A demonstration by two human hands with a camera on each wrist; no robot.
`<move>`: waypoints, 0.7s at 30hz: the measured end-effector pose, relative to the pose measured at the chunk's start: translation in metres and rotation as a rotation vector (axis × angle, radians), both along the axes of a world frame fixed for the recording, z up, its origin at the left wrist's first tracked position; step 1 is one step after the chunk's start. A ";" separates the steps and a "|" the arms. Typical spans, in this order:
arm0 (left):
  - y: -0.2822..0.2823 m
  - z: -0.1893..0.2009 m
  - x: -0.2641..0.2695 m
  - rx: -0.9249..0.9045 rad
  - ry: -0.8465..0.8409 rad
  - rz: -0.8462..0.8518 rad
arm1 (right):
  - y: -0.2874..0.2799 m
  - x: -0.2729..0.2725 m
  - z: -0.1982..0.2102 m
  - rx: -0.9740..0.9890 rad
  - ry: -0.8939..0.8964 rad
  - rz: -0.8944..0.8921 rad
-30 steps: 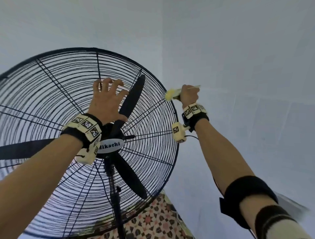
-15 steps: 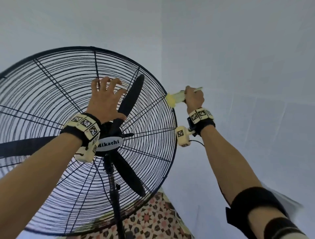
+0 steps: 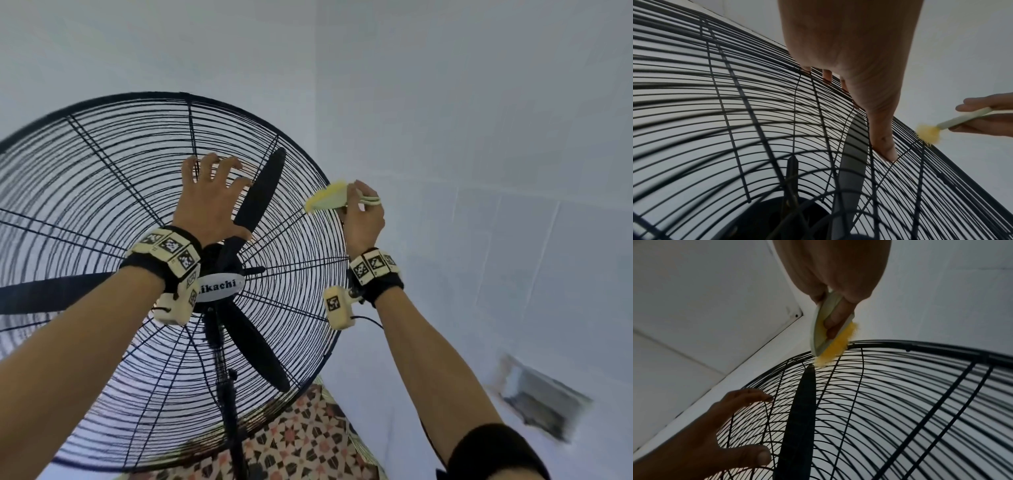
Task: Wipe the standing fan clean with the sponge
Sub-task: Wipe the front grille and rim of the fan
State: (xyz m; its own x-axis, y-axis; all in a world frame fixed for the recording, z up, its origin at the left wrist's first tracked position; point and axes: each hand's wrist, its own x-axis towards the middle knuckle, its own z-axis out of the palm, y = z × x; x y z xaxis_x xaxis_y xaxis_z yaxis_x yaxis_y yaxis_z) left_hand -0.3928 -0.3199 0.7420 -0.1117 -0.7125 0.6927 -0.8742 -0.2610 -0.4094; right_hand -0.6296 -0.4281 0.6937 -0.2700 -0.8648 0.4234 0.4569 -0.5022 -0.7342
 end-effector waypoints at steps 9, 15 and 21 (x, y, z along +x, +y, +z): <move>0.004 0.000 0.005 0.005 0.045 -0.004 | 0.011 -0.005 -0.006 -0.083 0.113 0.172; 0.007 0.001 0.005 0.016 0.071 0.000 | 0.016 0.005 -0.007 -0.104 0.102 0.127; 0.005 0.001 0.001 0.033 0.099 -0.016 | 0.025 0.000 -0.024 -0.174 0.236 0.242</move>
